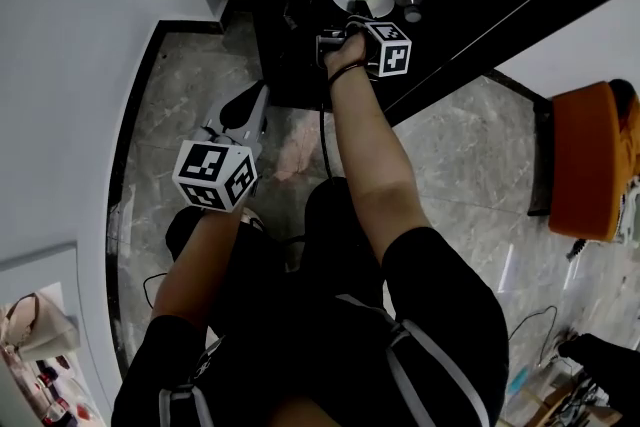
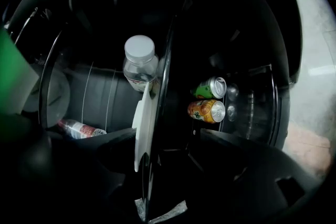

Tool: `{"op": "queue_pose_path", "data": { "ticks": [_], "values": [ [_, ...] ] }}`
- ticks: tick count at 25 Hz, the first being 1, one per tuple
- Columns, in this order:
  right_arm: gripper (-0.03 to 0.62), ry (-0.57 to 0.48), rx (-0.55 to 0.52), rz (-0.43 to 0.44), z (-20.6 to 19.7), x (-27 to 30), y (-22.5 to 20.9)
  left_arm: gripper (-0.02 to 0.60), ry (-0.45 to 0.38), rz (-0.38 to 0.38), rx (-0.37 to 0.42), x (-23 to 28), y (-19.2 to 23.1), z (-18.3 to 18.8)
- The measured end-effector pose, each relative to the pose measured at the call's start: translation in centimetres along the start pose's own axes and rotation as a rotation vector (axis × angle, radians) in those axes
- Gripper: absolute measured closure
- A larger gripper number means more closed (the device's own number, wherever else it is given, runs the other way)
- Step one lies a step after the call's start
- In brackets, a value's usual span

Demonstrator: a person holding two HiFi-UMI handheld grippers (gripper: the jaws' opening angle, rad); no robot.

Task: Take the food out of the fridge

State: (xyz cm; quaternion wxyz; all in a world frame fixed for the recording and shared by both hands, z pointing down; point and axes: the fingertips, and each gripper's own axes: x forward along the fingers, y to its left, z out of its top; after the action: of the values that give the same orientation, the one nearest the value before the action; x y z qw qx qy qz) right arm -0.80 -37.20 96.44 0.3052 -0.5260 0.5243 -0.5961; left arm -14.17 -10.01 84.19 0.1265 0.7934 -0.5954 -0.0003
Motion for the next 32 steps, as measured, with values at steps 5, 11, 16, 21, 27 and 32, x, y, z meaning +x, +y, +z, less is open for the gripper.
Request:
{"op": "queue_pose_path", "data": {
  "ticks": [5,11,16,21,27,32],
  "values": [
    [0.278,0.036,-0.007,-0.012,0.0,-1.0,-0.2,0.578,-0.005,0.01,-0.015,-0.4,-0.1,-0.3],
    [0.278,0.083,-0.043,0.0,-0.4,-2.9,-0.9,0.578,-0.021,-0.012,-0.013,0.0,-1.6,-0.2],
    [0.279,0.133,-0.075,-0.007,-0.6,-4.0,-1.1,0.578,-0.036,-0.027,-0.021,0.4,-2.5,0.2],
    [0.279,0.178,-0.046,0.003,-0.6,-4.7,-1.3,0.578,-0.041,-0.035,-0.027,0.8,-3.3,0.2],
    [0.295,0.253,0.005,0.02,-1.5,-5.8,-1.4,0.578,-0.041,-0.044,-0.032,1.0,-4.1,0.1],
    [0.426,0.327,-0.007,0.069,-2.4,-7.2,-0.9,0.578,-0.048,-0.042,-0.044,1.3,-4.4,0.3]
  ]
}}
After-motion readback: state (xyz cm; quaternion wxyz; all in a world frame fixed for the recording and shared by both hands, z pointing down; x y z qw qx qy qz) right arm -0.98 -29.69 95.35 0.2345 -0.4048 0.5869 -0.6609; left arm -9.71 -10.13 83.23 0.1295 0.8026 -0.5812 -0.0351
